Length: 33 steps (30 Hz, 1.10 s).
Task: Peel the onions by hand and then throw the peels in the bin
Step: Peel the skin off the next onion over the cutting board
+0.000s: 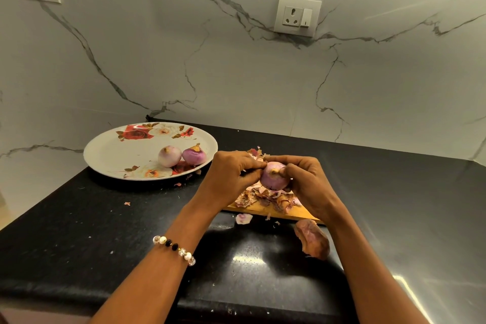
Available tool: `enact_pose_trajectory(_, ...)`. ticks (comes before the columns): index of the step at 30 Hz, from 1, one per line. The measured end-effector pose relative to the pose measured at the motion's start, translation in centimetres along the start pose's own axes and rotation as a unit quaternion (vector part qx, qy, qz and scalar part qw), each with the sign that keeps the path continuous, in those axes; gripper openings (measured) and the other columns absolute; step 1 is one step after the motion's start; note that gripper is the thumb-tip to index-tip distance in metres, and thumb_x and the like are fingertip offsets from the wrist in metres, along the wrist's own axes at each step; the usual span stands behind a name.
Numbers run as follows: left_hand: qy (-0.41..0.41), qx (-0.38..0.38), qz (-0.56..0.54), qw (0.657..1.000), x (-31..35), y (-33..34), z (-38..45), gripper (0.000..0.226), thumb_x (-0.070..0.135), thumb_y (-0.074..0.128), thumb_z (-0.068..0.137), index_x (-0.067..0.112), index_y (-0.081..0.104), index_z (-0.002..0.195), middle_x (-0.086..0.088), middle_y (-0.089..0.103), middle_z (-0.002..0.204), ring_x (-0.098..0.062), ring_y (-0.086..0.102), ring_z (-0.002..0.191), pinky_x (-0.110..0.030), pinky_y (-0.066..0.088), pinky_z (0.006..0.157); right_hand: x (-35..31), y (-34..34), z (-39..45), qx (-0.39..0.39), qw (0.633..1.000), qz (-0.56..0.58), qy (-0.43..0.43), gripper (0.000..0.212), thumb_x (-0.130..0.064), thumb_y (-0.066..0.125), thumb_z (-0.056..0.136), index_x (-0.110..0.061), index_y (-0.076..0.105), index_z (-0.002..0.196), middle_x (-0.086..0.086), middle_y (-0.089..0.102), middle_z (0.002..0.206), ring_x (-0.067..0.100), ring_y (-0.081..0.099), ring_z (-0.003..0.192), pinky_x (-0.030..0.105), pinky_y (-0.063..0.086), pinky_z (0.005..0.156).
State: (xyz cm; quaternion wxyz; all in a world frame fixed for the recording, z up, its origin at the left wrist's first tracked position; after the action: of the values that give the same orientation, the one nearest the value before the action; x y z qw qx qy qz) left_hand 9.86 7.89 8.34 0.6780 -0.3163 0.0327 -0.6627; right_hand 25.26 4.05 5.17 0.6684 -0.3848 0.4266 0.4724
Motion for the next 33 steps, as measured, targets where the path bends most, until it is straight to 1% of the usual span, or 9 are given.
enact_pose_trajectory(4, -0.008, 0.007, 0.007, 1.0, -0.1, 0.1, -0.1, 0.022, 0.007, 0.076, 0.076, 0.007, 0.075, 0.098, -0.005, 0.075, 0.088, -0.009, 0.067, 0.077, -0.015, 0.054, 0.07, 0.2, 0.1, 0.1, -0.005, 1.0, -0.002, 0.007, 0.033, -0.015, 0.05, 0.079, -0.011, 0.074, 0.101, 0.015, 0.071, 0.107, 0.039, 0.065, 0.1, 0.062, 0.048, 0.09)
enact_pose_trajectory(10, -0.017, 0.029, 0.016, 0.999, 0.0, 0.0, 0.0, 0.017, 0.003, 0.075, 0.076, 0.006, 0.076, 0.093, -0.006, 0.074, 0.085, -0.001, 0.061, 0.074, 0.0, 0.044, 0.071, 0.3, 0.3, 0.1, -0.01, 1.0, 0.008, 0.004, 0.031, -0.011, 0.05, 0.082, -0.012, 0.075, 0.1, 0.014, 0.071, 0.109, 0.035, 0.066, 0.103, 0.046, 0.056, 0.086)
enact_pose_trajectory(15, -0.034, 0.059, -0.008, 0.998, -0.2, -0.2, -0.1, 0.022, 0.007, 0.074, 0.08, 0.005, 0.074, 0.102, -0.007, 0.074, 0.093, -0.006, 0.066, 0.082, -0.005, 0.049, 0.074, -0.2, 0.1, 0.1, 0.006, 1.0, 0.015, -0.016, 0.032, 0.0, 0.046, 0.092, -0.014, 0.074, 0.101, 0.01, 0.073, 0.101, 0.029, 0.068, 0.094, 0.041, 0.056, 0.081)
enact_pose_trajectory(19, -0.022, 0.042, 0.001, 0.999, 0.0, 0.0, 0.0, 0.023, 0.008, 0.075, 0.079, 0.005, 0.074, 0.101, -0.007, 0.074, 0.093, -0.008, 0.068, 0.083, -0.005, 0.049, 0.076, -0.3, 0.0, 0.1, 0.018, 1.0, 0.016, -0.011, 0.035, 0.005, 0.043, 0.096, -0.013, 0.072, 0.102, 0.006, 0.074, 0.099, 0.027, 0.069, 0.095, 0.04, 0.056, 0.084)
enact_pose_trajectory(22, -0.02, 0.034, 0.023, 0.999, 0.1, 0.1, -0.1, 0.021, 0.008, 0.076, 0.078, 0.006, 0.075, 0.098, -0.006, 0.075, 0.088, -0.012, 0.07, 0.078, -0.007, 0.049, 0.071, -0.2, 0.1, 0.1, 0.022, 1.0, -0.012, -0.009, 0.033, 0.003, 0.046, 0.096, -0.014, 0.073, 0.103, 0.005, 0.074, 0.098, 0.028, 0.069, 0.095, 0.045, 0.055, 0.084)
enact_pose_trajectory(26, -0.009, 0.037, 0.055, 0.998, 0.3, 0.2, -0.3, 0.014, 0.005, 0.076, 0.077, 0.005, 0.075, 0.091, -0.007, 0.074, 0.08, -0.014, 0.068, 0.07, -0.013, 0.049, 0.065, -0.4, 0.4, 0.0, 0.02, 0.999, -0.027, -0.017, 0.029, 0.001, 0.05, 0.095, -0.015, 0.072, 0.104, 0.003, 0.074, 0.098, 0.024, 0.07, 0.094, 0.032, 0.059, 0.075)
enact_pose_trajectory(28, 0.004, 0.033, 0.09, 0.995, 0.4, 0.5, -0.4, 0.01, 0.006, 0.075, 0.078, 0.003, 0.072, 0.087, -0.01, 0.071, 0.078, -0.019, 0.067, 0.067, -0.021, 0.052, 0.062, -0.6, 0.6, -0.1, 0.02, 0.999, -0.022, -0.022, 0.029, 0.001, 0.05, 0.095, -0.016, 0.072, 0.104, 0.0, 0.074, 0.1, 0.023, 0.07, 0.095, 0.026, 0.058, 0.072)
enact_pose_trajectory(31, 0.005, 0.032, 0.149, 0.988, 0.6, 0.8, -0.6, 0.012, 0.011, 0.071, 0.083, 0.002, 0.066, 0.088, -0.012, 0.067, 0.078, -0.023, 0.065, 0.064, -0.032, 0.057, 0.054, -0.8, 0.8, -0.1, 0.019, 0.999, -0.023, -0.03, 0.03, 0.002, 0.051, 0.095, -0.018, 0.071, 0.105, -0.003, 0.074, 0.101, 0.021, 0.07, 0.096, 0.022, 0.056, 0.072)
enact_pose_trajectory(33, 0.001, 0.036, 0.168, 0.985, 0.5, 0.8, -0.6, 0.013, 0.015, 0.07, 0.084, 0.003, 0.065, 0.087, -0.011, 0.065, 0.077, -0.021, 0.063, 0.061, -0.029, 0.054, 0.05, -0.8, 0.9, -0.1, 0.015, 0.999, -0.019, -0.035, 0.031, 0.002, 0.051, 0.095, -0.018, 0.071, 0.105, -0.003, 0.074, 0.101, 0.022, 0.07, 0.096, 0.025, 0.058, 0.073)
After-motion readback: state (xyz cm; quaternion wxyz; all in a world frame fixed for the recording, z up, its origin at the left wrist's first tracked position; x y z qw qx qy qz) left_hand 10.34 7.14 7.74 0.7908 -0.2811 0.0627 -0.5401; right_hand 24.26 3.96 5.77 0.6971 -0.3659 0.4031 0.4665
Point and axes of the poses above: each hand's wrist, its own z-axis towards the middle knuckle, its own y-axis out of the palm, x = y × z, the point moved 7 cm from there along z, towards the middle knuckle
